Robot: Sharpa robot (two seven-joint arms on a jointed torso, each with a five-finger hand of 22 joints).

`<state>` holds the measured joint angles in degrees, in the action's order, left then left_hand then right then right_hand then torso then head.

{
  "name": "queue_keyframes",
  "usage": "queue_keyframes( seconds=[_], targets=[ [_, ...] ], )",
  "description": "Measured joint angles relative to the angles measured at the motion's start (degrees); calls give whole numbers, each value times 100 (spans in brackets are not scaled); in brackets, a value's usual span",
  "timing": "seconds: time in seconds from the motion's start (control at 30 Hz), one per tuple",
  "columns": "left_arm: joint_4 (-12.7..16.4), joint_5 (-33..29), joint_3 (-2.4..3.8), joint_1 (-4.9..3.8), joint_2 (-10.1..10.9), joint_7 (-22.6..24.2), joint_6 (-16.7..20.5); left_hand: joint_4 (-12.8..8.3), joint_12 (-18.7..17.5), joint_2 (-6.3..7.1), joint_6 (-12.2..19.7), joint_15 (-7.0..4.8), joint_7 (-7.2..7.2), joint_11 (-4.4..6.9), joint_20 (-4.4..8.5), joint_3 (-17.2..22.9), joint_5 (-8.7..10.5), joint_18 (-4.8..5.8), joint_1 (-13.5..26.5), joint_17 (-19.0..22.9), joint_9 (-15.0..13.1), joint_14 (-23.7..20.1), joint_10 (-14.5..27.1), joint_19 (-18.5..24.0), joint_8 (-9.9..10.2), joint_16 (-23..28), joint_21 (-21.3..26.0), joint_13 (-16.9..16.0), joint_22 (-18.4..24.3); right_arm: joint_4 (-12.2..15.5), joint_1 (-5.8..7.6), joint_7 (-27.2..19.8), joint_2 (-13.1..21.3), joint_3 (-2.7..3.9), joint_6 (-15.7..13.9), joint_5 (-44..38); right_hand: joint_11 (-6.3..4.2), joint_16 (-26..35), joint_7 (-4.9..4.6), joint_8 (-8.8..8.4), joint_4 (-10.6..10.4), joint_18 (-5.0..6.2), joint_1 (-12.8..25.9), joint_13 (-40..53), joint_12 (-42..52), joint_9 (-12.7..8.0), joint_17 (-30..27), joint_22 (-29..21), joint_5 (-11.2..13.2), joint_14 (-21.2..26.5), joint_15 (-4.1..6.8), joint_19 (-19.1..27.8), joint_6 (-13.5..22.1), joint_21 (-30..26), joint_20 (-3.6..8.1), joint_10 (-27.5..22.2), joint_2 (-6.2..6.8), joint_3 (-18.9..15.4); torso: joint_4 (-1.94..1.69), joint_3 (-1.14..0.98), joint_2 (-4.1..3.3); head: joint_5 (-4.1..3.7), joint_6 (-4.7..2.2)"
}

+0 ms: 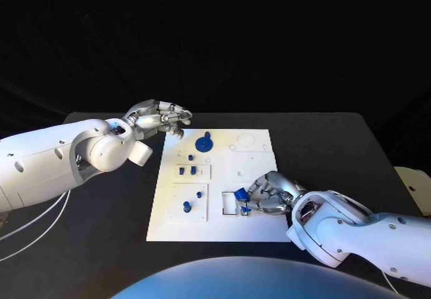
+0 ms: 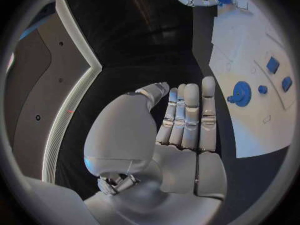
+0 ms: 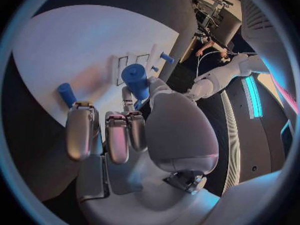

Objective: Assemble the parts on the task board

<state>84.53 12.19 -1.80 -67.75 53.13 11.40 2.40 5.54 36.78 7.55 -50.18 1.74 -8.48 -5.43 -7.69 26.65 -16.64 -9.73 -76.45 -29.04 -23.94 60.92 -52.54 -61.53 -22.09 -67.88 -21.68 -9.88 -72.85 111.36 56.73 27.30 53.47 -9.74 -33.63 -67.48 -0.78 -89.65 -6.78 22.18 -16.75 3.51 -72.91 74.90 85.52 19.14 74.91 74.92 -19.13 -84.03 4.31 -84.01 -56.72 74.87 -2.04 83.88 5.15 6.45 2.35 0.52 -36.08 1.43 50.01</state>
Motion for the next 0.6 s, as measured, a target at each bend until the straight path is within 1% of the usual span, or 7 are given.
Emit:
queue_keyframes(
  seconds=[0.07,0.1,0.17,0.23,0.5,0.53,0.6],
  targets=[
    [9,0,0,0,5,-1,-5,0,0,0,0,0,0,0,0,0,0,0,0,0,0,0,0,0,0,0,0,0,0,-51,0,0,-48,0,44,23,1,0,-9,0,0,0,151,0,0,10,0,0,5,0,0,0,-11,0,0,1,24,17,-1,0,-1,4,0],
    [12,0,0,0,7,-2,-8,0,0,0,0,0,0,0,0,0,0,0,0,0,0,0,0,0,0,0,0,0,0,-86,0,0,-84,0,72,36,1,0,-14,0,4,0,192,0,0,83,0,0,5,0,0,0,-20,0,0,1,44,25,-2,0,-1,8,0],
    [13,0,0,0,10,-3,-11,0,0,0,0,0,0,0,0,0,0,0,0,0,0,0,0,0,0,0,0,0,0,-131,-1,0,-144,0,111,54,1,0,-8,1,0,0,229,0,0,161,0,0,37,0,0,0,-33,0,0,1,80,32,-2,0,-3,20,0],
    [13,0,0,0,11,-4,-15,0,0,0,0,0,0,0,0,0,0,0,0,0,-6,0,0,0,0,0,0,0,0,-178,-4,0,-216,0,152,72,2,0,10,1,1,0,288,0,0,163,0,0,38,0,0,0,-68,0,0,1,66,32,-2,0,-3,27,0],
    [4,1,0,0,6,-6,-34,17,0,0,20,0,-21,0,0,-17,0,0,0,0,-6,0,0,0,0,0,0,0,0,-317,-14,0,-376,4,254,96,2,0,17,0,1,0,288,0,0,164,0,-1,39,0,0,0,-80,0,0,2,65,32,-2,-4,-3,37,0],
    [3,1,0,0,6,-8,-37,17,0,0,20,0,-21,0,0,-17,0,0,0,0,-6,0,0,0,0,0,0,0,0,-331,-14,2,-391,7,262,96,6,0,35,1,1,0,328,2,0,163,0,-1,39,0,0,0,-98,0,0,6,88,32,-2,-4,-3,38,0],
    [1,1,0,0,6,-10,-47,17,0,0,20,0,-21,-1,0,-17,0,0,0,0,-6,0,1,0,0,0,0,0,0,-353,-12,4,-426,9,280,96,6,0,45,0,1,0,335,5,0,164,0,-1,39,0,0,0,-122,0,0,6,81,32,-1,-4,-3,43,0]
  ],
)
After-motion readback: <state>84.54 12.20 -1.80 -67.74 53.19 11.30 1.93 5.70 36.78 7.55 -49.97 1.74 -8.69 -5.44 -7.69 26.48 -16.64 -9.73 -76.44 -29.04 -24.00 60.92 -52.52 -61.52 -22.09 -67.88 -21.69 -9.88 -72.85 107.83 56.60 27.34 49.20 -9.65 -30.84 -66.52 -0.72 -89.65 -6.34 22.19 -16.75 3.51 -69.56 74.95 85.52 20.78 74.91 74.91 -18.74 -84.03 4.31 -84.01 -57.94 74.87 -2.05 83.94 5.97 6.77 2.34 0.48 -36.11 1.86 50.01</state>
